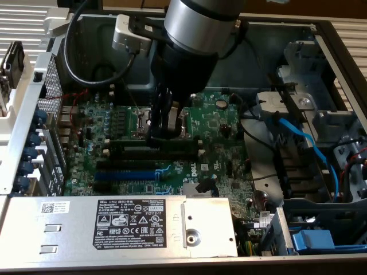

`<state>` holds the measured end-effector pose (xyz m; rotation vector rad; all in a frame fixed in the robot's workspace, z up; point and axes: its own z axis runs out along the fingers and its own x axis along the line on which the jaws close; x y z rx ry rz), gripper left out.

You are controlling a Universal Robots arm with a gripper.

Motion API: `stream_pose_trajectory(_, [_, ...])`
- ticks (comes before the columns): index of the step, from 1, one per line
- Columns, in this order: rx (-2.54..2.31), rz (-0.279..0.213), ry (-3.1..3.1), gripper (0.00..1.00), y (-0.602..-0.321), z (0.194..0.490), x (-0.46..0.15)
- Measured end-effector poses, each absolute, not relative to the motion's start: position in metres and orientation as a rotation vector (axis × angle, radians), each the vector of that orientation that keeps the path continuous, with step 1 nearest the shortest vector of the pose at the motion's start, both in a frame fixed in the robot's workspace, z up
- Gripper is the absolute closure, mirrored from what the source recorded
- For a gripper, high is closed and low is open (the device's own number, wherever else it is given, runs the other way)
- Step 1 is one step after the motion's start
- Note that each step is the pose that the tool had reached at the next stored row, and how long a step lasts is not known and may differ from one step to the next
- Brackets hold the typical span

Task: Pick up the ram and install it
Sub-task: 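Insert the ram into the slot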

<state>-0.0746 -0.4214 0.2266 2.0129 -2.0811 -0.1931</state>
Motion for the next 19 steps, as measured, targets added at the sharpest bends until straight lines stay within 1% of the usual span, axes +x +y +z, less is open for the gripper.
stream_pose_trajectory(19, [2.013, -0.193, -2.081, 0.87, -0.4200, 0.2259, -0.0751])
